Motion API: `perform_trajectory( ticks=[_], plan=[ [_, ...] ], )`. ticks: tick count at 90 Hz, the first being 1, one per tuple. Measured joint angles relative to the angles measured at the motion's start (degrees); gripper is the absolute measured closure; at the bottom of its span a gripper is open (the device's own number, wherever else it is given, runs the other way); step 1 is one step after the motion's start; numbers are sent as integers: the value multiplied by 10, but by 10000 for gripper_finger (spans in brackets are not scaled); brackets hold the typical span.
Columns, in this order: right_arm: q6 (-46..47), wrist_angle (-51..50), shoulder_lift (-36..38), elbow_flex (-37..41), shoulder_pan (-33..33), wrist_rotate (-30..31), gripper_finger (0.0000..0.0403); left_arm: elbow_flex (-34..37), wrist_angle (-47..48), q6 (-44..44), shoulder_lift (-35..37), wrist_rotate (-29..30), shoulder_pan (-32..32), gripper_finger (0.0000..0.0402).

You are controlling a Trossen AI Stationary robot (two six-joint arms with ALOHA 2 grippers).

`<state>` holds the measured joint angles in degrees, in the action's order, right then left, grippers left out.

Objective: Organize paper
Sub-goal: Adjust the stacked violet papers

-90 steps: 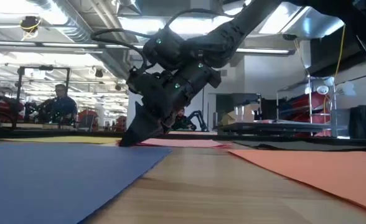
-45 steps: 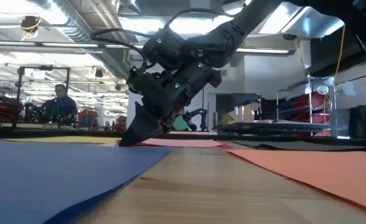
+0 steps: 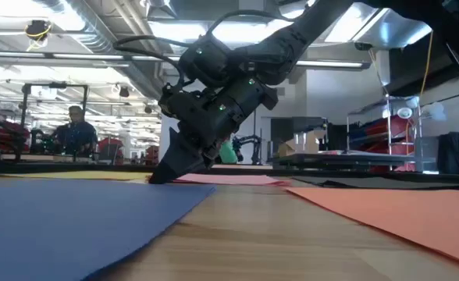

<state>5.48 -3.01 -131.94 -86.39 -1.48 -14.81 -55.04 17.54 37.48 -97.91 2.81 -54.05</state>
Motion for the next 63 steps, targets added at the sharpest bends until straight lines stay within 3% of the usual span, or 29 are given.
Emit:
perform_trajectory(
  ticks=[37, 63],
  plan=[
    [-4, 0, 0, 0, 0, 1, 402, -12, 23, 18, 0, -1, -4, 399],
    [-4, 0, 0, 0, 0, 1, 402, -12, 28, 44, 0, -10, -8, 369]
  ],
)
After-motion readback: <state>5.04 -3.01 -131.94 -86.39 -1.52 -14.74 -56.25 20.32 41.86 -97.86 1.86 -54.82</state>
